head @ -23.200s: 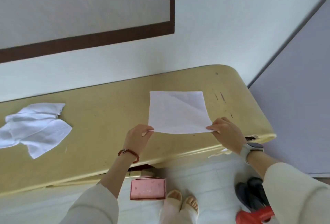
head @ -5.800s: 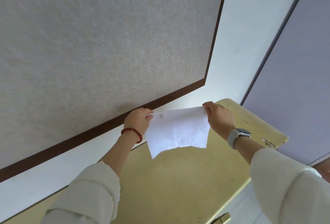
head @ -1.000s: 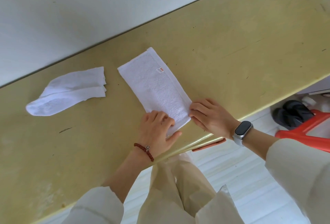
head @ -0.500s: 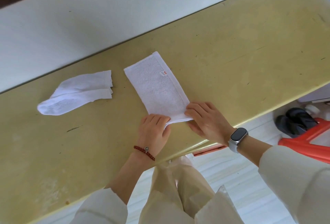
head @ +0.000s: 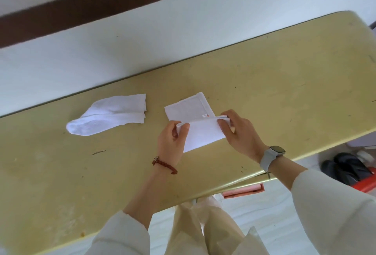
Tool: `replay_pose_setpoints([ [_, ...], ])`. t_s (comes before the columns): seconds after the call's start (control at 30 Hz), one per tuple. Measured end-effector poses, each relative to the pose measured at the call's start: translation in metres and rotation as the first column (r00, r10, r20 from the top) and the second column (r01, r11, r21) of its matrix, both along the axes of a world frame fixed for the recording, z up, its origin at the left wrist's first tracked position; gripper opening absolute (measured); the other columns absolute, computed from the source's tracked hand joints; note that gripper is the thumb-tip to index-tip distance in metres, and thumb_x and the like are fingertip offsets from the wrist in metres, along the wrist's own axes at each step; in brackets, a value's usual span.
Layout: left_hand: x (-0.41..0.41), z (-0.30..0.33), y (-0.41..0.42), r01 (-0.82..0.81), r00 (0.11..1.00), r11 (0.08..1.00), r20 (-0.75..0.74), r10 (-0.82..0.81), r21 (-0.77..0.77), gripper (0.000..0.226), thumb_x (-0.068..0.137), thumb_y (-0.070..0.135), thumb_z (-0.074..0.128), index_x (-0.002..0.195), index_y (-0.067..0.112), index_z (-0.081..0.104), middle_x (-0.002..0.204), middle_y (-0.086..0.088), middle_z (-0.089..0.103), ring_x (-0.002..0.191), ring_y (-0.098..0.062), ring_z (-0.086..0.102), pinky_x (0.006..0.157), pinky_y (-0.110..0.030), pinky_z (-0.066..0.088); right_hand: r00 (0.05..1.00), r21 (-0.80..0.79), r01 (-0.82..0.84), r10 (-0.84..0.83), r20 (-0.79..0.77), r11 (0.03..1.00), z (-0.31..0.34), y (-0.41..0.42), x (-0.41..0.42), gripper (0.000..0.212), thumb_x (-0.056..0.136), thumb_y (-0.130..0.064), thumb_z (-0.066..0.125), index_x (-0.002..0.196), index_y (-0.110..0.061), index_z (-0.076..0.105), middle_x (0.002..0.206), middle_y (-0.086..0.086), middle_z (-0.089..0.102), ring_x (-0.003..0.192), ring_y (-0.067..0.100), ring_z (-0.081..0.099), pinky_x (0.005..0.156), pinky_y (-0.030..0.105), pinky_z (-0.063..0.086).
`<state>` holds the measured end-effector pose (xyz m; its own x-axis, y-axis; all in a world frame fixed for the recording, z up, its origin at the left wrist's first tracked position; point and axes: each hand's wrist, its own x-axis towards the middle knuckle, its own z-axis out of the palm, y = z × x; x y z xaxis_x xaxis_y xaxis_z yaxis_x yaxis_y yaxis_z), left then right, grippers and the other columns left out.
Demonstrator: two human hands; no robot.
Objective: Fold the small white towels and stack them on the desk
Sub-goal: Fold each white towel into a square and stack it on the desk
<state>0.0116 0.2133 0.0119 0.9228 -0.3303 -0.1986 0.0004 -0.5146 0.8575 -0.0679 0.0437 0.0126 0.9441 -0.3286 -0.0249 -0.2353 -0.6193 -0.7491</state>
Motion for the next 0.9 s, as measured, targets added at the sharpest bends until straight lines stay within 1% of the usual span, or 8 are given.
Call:
replay_pose_setpoints([
  [0.1,0.017,-0.003,-0.007,-0.105,0.989,0.994,-0.105,0.103,-0.013,0.021,0.094,0.022,0.048,0.074,0.018,0.051,0.054,0.007,0.03,0.046,-0.005,0.031,0.045,-0.013,0.027,0.995,0.118,0.038,-0.027,-0.094,0.992,-0.003,0.004,0.028,0.017,0.097,-0.024,0.037,0.1,-0.011,0.047,0.068,0.011,0.055,0.054,0.022,0.043,0.051,0.032,0.031],
  [0.2,0.03,-0.013,-0.012,-0.182,0.979,0.983,-0.085,0.184,0.028,0.023,0.096,0.022,0.043,0.073,0.016,0.047,0.057,0.006,0.031,0.051,-0.007,0.03,0.048,-0.016,0.028,0.986,0.146,0.105,-0.085,-0.142,0.984,-0.008,0.009,0.053,0.014,0.096,-0.022,0.039,0.096,-0.011,0.048,0.061,-0.001,0.047,0.051,0.015,0.038,0.051,0.03,0.029],
  [0.4,0.049,-0.032,-0.016,-0.239,0.971,0.959,0.009,0.241,0.154,0.019,0.096,0.028,0.042,0.092,0.011,0.05,0.064,0.01,0.042,0.065,-0.014,0.044,0.051,-0.013,0.03,0.968,0.066,0.171,-0.155,-0.199,0.983,-0.025,0.01,0.09,0.016,0.096,-0.024,0.039,0.099,-0.011,0.049,0.059,-0.006,0.045,0.051,0.014,0.04,0.05,0.03,0.03],
  [0.5,0.054,-0.04,-0.018,-0.243,0.969,0.947,0.012,0.246,0.208,0.027,0.096,0.031,0.044,0.103,0.007,0.054,0.066,0.014,0.044,0.07,-0.014,0.048,0.053,-0.02,0.032,0.954,0.011,0.189,-0.181,-0.24,0.982,-0.033,0.01,0.097,0.015,0.096,-0.023,0.039,0.098,-0.011,0.048,0.058,-0.006,0.044,0.051,0.013,0.04,0.047,0.028,0.026],
  [0.57,0.055,-0.043,-0.018,-0.26,0.965,0.94,0.015,0.264,0.22,0.028,0.095,0.032,0.045,0.102,0.007,0.055,0.066,0.014,0.044,0.064,-0.01,0.046,0.055,-0.02,0.032,0.948,-0.022,0.192,-0.191,-0.256,0.981,-0.036,0.011,0.099,0.013,0.096,-0.022,0.039,0.097,-0.012,0.047,0.059,-0.007,0.044,0.054,0.017,0.043,0.048,0.029,0.027],
  [0.63,0.055,-0.044,-0.019,-0.281,0.958,0.932,0.012,0.286,0.229,0.026,0.095,0.032,0.046,0.099,0.007,0.056,0.066,0.014,0.044,0.059,-0.003,0.042,0.052,-0.013,0.03,0.943,-0.038,0.195,-0.198,-0.268,0.98,-0.036,0.012,0.101,0.013,0.096,-0.023,0.04,0.096,-0.012,0.047,0.061,-0.006,0.045,0.059,0.021,0.046,0.049,0.03,0.029],
  [0.73,0.057,-0.043,-0.02,-0.289,0.954,0.924,-0.009,0.301,0.249,0.024,0.094,0.031,0.048,0.097,0.008,0.055,0.066,0.012,0.044,0.059,-0.002,0.041,0.052,-0.01,0.029,0.927,-0.05,0.211,-0.216,-0.307,0.976,-0.036,0.011,0.106,0.014,0.095,-0.024,0.041,0.093,-0.011,0.046,0.065,-0.001,0.05,0.06,0.021,0.047,0.047,0.028,0.03],
  [0.9,0.059,-0.039,-0.021,-0.297,0.944,0.907,-0.049,0.325,0.299,0.023,0.094,0.031,0.048,0.094,0.009,0.053,0.066,0.011,0.044,0.068,-0.013,0.047,0.056,-0.023,0.034,0.894,-0.126,0.226,-0.257,-0.367,0.966,-0.038,0.013,0.111,0.017,0.094,-0.028,0.042,0.087,-0.013,0.04,0.07,0.003,0.051,0.06,0.022,0.045,0.045,0.026,0.026],
])
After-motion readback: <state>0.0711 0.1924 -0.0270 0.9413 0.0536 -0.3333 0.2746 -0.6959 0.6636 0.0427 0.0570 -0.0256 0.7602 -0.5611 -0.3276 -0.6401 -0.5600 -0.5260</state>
